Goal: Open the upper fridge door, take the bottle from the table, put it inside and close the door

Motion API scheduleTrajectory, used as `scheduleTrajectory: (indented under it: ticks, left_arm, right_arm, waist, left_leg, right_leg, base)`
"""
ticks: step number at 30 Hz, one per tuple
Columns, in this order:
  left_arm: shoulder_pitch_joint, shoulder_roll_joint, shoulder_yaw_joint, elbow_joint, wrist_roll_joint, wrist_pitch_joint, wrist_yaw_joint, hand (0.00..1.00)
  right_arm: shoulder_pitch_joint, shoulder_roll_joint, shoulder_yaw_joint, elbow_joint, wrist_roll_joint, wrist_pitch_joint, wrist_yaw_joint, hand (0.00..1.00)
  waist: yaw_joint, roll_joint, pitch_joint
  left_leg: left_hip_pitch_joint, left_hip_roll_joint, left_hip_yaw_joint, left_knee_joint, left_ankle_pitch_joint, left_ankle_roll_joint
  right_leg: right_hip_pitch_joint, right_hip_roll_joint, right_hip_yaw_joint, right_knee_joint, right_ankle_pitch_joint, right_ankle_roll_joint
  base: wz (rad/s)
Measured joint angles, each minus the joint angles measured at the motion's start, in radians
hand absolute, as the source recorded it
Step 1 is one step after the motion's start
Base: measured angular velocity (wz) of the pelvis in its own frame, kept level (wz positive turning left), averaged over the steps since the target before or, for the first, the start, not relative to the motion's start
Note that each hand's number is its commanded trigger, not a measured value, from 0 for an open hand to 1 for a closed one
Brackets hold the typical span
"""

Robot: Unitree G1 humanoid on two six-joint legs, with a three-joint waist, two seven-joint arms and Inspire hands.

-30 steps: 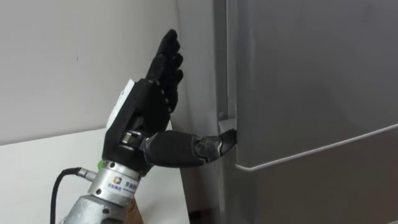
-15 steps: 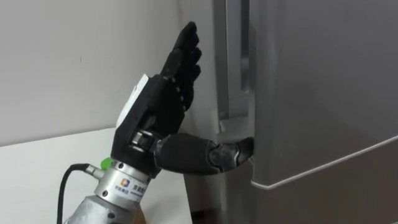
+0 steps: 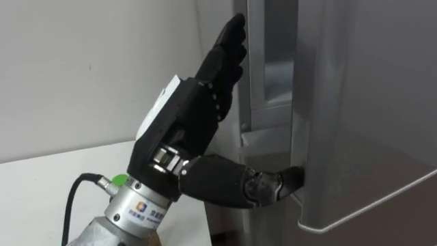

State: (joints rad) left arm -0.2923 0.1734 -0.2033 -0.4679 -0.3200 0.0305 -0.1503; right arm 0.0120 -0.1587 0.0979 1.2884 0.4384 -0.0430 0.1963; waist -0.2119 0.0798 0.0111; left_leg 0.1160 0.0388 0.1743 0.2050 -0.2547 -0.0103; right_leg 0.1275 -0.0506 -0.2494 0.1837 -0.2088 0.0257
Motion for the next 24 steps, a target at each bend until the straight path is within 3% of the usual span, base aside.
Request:
scheduleTrajectory:
  ticks: [10,13,15,18,24]
  left_arm:
    - [-0.005,-0.004,-0.085,-0.072,-0.003,-0.014,-0.039,0.00]
    - [-0.042,-0.009,-0.126,-0.072,-0.004,-0.018,-0.069,0.00]
    - [-0.063,-0.021,-0.160,-0.072,-0.004,-0.022,-0.098,0.00]
    - [-0.076,-0.049,-0.187,-0.071,-0.004,-0.024,-0.124,0.00]
    - [-0.098,-0.065,-0.239,-0.053,-0.005,-0.030,-0.163,0.00]
  right_arm:
    - [-0.006,-0.011,0.060,0.000,0.002,-0.015,0.001,0.00]
    - [-0.008,-0.015,0.080,0.000,0.012,-0.024,0.001,0.00]
    - [-0.008,-0.016,0.095,0.000,0.028,-0.022,0.001,0.00]
    - [-0.008,-0.026,0.116,0.000,0.037,-0.022,0.002,0.00]
    - [-0.010,-0.032,0.125,-0.001,0.039,-0.022,-0.001,0.00]
  waist:
    - [-0.001,-0.005,0.0032]
    - [-0.001,-0.008,0.0048]
    - [-0.002,-0.008,0.0053]
    - [-0.003,0.000,-0.0001]
    - [-0.006,0.003,0.0007]
  left_leg:
    - [-0.001,0.000,-0.010,0.000,0.000,0.000]
    - [-0.001,0.000,-0.009,0.000,0.000,0.000]
    - [-0.002,0.000,-0.008,0.000,0.000,0.000]
    - [0.001,0.000,-0.005,0.000,0.000,0.000]
    - [0.003,0.002,0.012,0.000,0.001,0.000]
  right_leg:
    - [0.001,0.000,0.000,0.000,0.000,0.000]
    - [0.001,0.000,0.001,0.000,0.001,0.000]
    - [0.002,0.000,0.001,0.000,0.001,0.000]
    - [0.001,0.001,0.006,0.000,0.001,0.000]
    - [-0.003,0.002,0.022,-0.001,0.001,-0.001]
  base:
    - [0.00]
    - [0.00]
    - [0.00]
    - [-0.03]
    - [-0.07]
